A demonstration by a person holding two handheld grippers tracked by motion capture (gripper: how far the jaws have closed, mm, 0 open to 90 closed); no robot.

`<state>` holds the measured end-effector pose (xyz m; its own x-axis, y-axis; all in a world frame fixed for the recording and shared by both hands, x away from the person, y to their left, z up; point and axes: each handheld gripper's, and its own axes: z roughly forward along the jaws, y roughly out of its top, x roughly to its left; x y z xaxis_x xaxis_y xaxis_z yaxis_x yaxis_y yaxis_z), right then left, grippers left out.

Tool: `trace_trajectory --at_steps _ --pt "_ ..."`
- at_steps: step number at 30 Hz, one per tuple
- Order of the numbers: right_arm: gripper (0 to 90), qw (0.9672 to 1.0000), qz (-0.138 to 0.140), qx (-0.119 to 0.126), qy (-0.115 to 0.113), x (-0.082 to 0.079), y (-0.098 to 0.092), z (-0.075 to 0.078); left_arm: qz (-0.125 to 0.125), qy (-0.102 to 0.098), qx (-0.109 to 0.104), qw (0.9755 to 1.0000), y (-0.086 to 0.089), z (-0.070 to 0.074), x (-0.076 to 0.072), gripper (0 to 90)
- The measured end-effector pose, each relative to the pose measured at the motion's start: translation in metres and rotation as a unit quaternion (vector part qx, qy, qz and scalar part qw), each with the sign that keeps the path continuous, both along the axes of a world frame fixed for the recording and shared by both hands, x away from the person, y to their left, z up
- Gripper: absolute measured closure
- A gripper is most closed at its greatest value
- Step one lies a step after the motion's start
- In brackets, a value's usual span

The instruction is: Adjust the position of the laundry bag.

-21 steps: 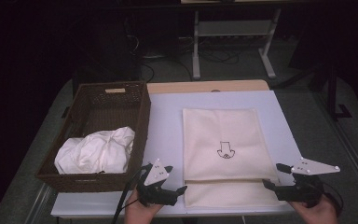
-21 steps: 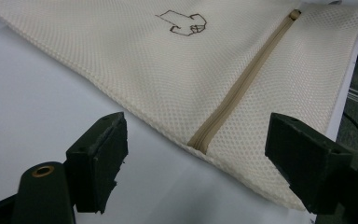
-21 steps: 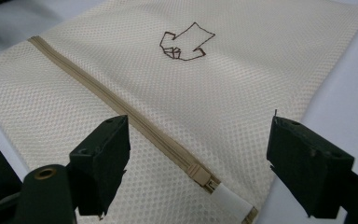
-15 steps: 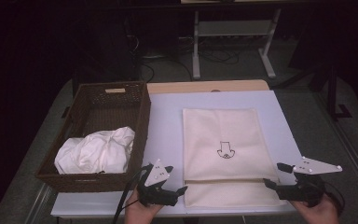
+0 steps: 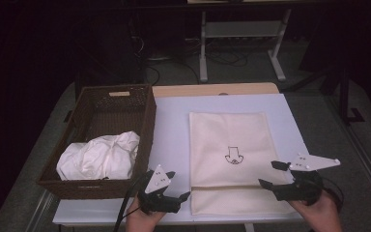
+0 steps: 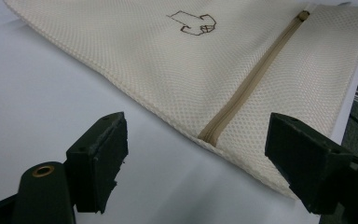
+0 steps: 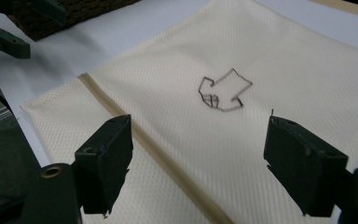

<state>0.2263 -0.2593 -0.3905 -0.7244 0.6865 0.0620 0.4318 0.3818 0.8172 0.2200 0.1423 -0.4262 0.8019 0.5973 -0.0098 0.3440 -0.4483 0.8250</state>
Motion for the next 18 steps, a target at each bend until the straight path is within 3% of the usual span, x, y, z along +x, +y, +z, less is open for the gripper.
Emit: trace_trajectory --at_steps 11,18 --pt "21.1 0.9979 0.04 -0.041 0.031 0.065 0.041 0.014 -0.003 -0.001 0.0 1.0 -0.001 0.0 -0.001 20.3" --pt "22.5 0.9951 0.049 -0.071 0.048 0.1 0.067 0.012 -0.004 0.004 0.001 1.0 -0.002 -0.002 0.0 20.4"
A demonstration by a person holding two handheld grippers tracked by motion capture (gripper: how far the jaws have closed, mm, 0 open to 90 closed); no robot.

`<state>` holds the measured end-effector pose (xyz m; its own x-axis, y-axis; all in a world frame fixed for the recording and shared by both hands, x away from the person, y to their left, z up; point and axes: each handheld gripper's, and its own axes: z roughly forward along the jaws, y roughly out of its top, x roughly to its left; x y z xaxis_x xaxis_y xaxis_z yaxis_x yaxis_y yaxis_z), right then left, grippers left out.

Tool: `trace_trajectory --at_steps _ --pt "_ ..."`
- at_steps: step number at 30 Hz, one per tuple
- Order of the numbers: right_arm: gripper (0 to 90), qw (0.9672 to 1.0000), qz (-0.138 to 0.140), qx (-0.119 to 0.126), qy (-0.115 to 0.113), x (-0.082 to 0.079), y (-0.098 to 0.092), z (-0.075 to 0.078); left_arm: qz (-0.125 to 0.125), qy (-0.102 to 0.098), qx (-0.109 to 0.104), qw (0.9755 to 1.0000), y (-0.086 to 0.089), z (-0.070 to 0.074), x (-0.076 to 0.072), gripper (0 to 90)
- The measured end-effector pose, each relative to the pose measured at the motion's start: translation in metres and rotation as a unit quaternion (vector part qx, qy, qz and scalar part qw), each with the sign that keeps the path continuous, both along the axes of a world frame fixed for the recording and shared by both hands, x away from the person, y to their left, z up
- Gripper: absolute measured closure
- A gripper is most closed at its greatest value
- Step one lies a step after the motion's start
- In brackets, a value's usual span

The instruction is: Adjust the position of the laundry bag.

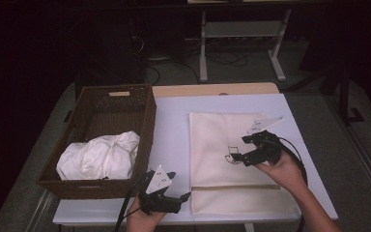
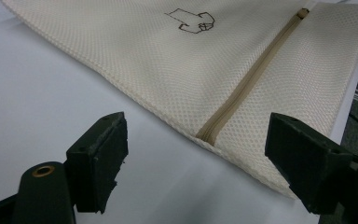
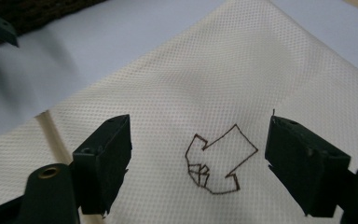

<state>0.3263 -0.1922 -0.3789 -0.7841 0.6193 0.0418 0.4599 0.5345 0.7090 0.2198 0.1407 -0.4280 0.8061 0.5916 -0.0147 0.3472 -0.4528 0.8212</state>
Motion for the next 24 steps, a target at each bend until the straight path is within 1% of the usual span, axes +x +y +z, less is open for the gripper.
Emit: trace_trajectory --at_steps 2,5,7,10,13,15,16,17,18,22,23,24 --pt "22.8 0.9998 0.002 -0.016 0.008 0.009 0.008 -0.006 0.0 0.002 0.001 1.0 0.0 -0.001 -0.001 20.5" --pt "23.7 0.999 0.005 -0.04 0.019 0.021 0.018 -0.018 0.0 -0.002 0.001 1.0 0.001 0.001 0.0 20.7" --pt "25.1 0.9979 0.006 -0.057 0.029 0.027 0.024 -0.029 0.004 -0.001 -0.004 1.0 0.002 0.001 0.0 20.7" --pt "25.6 0.9954 0.002 -0.081 0.05 0.036 0.03 -0.043 0.002 0.003 -0.002 1.0 0.002 0.0 0.001 21.0" --pt "27.3 0.9936 0.0 -0.095 0.06 0.042 0.033 -0.053 0.002 0.001 0.0 1.0 0.002 0.0 0.002 21.0" --pt "28.3 0.9928 -0.002 -0.097 0.07 0.045 0.033 -0.058 0.004 0.002 -0.005 1.0 0.003 0.0 0.002 21.1" --pt "28.1 0.9917 -0.002 -0.103 0.077 0.046 0.034 -0.061 0.004 0.003 -0.006 1.0 0.003 0.0 0.002 21.4" --pt "28.0 0.9912 -0.001 -0.109 0.074 0.046 0.035 -0.063 0.004 0.004 -0.005 1.0 0.004 -0.001 0.002 21.5" --pt "28.6 0.9913 -0.002 -0.11 0.073 0.046 0.035 -0.063 0.006 0.004 -0.004 1.0 0.003 -0.001 0.003 21.6" --pt "32.4 0.9886 -0.004 -0.126 0.083 0.048 0.039 -0.061 0.007 0.0 -0.002 1.0 0.002 0.0 0.002 21.7" --pt "32.4 0.9886 -0.004 -0.126 0.083 0.048 0.039 -0.061 0.007 0.0 -0.002 1.0 0.002 0.0 0.002 21.8" --pt "37.5 0.9867 -0.008 -0.133 0.093 0.051 0.04 -0.058 0.005 -0.001 -0.002 1.0 0.002 -0.001 0.001 22.3"
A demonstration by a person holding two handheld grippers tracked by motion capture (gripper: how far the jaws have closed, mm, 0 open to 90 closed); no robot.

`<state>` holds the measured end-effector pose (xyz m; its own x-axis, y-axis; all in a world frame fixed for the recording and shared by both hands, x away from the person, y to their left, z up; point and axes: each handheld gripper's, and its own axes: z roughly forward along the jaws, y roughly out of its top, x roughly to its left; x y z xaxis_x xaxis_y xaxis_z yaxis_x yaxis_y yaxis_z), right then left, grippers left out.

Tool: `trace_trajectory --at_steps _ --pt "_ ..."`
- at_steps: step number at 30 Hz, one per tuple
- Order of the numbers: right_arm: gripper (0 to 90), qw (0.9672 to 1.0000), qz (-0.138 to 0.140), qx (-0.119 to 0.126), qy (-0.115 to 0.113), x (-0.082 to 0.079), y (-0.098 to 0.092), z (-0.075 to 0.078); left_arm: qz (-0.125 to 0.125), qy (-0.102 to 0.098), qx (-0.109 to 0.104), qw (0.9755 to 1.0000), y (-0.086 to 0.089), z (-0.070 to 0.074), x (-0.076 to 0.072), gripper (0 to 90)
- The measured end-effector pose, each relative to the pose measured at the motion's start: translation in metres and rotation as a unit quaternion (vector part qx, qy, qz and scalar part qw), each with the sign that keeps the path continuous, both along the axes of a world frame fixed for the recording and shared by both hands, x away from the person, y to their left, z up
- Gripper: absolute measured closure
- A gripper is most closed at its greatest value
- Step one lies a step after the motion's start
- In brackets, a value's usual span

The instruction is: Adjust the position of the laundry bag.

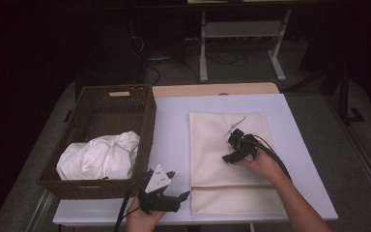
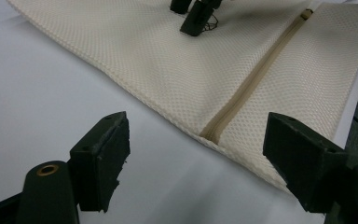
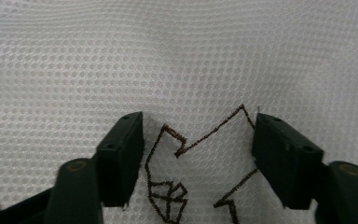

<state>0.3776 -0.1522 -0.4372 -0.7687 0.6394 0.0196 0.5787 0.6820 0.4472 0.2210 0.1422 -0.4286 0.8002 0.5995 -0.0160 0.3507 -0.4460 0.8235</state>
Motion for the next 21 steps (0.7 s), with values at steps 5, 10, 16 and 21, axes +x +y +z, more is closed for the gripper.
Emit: trace_trajectory --at_steps 5,10,16,21 --pt "54.1 1.0 -0.001 -0.004 0.008 0.008 -0.004 0.003 -0.002 0.0 0.001 1.0 -0.001 0.001 0.0 22.4" --pt "81.5 1.0 -0.009 0.003 0.0 0.011 -0.009 0.004 0.002 0.0 0.0 1.0 0.001 0.001 0.001 22.4" --pt "87.7 0.9994 -0.018 -0.026 -0.014 0.006 0.001 0.011 0.004 -0.003 -0.003 1.0 0.002 0.003 0.0 22.4" --pt "87.7 0.999 -0.033 -0.012 -0.026 0.009 0.004 0.022 0.004 -0.003 -0.005 1.0 0.003 0.004 0.0 22.3"
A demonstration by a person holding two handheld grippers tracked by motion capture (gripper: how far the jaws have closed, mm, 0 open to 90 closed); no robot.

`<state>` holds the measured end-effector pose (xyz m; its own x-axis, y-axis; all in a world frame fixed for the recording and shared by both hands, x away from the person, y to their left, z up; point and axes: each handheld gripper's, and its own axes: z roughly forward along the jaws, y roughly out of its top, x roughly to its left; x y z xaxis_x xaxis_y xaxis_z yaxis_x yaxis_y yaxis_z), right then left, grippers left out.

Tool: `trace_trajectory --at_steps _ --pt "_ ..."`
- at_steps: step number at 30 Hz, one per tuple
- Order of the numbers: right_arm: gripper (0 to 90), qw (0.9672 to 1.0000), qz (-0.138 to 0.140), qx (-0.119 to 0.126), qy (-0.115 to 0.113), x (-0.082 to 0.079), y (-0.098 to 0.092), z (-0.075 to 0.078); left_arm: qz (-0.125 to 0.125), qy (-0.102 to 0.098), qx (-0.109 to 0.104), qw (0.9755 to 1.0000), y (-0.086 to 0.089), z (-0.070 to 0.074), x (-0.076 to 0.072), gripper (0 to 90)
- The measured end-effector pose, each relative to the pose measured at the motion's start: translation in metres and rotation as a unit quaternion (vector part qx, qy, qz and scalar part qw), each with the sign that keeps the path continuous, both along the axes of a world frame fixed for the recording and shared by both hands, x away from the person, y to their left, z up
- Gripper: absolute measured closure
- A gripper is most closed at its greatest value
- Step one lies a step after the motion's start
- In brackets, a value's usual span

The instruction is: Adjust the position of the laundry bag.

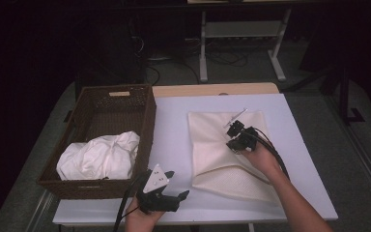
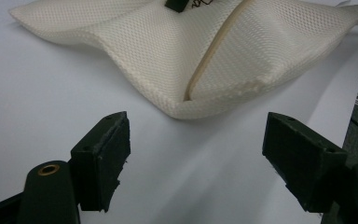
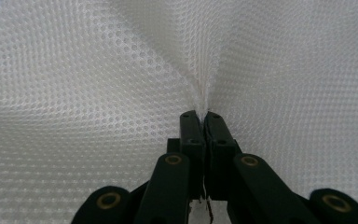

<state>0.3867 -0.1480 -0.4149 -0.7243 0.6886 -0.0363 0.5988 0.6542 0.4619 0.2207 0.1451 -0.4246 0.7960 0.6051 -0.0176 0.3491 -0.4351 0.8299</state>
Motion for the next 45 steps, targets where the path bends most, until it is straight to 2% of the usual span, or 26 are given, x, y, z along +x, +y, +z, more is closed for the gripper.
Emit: trace_trajectory --at_steps 2,7,15,17,18,19,22,25,30,36,39,43,45 --pt "87.6 1.0 -0.006 -0.001 -0.004 0.004 0.003 0.001 0.001 -0.001 0.0 1.0 0.0 0.0 0.0 22.4" --pt "87.0 0.9998 0.003 -0.009 -0.018 0.015 0.013 0.002 0.003 -0.002 -0.002 1.0 0.002 0.001 0.001 22.4" --pt "87.0 0.9996 -0.026 0.0 -0.007 0.033 0.022 0.001 0.007 -0.001 -0.005 1.0 0.006 0.001 0.003 22.4" --pt "84.0 0.9995 -0.032 -0.005 -0.007 0.035 0.025 -0.002 0.008 -0.002 -0.006 0.9999 0.006 0.002 0.003 22.4" --pt "73.0 0.9993 -0.034 0.009 -0.008 0.033 0.024 0.0 0.008 -0.003 -0.007 0.9999 0.007 0.002 0.003 22.4" --pt "70.4 0.9992 -0.034 0.021 -0.006 0.032 0.023 0.001 0.008 -0.003 -0.007 0.9999 0.008 0.002 0.003 22.4" --pt "65.2 0.9985 -0.016 0.052 -0.005 0.021 0.017 0.012 0.008 -0.001 -0.007 0.9999 0.008 0.001 0.003 22.4" --pt "62.6 0.9976 0.009 0.069 0.001 0.002 0.013 0.018 0.007 -0.002 -0.007 0.9999 0.008 0.001 0.002 22.6" --pt "60.2 0.9945 0.045 0.093 0.015 -0.033 0.009 0.013 0.004 -0.001 -0.009 0.9999 0.006 0.001 0.003 23.3" --pt "60.7 0.9926 0.078 0.09 0.023 -0.058 0.02 0.0 0.0 -0.001 -0.008 1.0 0.004 0.0 0.004 23.4" --pt "58.0 0.9934 0.086 0.072 0.023 -0.063 0.026 -0.005 -0.005 -0.01 -0.014 0.9998 0.006 0.002 0.004 25.4" --pt "53.3 0.9915 0.087 0.097 0.002 -0.072 0.022 0.001 -0.008 -0.005 -0.021 0.9997 0.006 0.003 0.006 26.7" --pt "47.2 0.9902 0.086 0.11 -0.006 -0.077 0.017 0.006 -0.01 0.002 -0.03 0.9995 0.007 0.003 0.007 34.9"
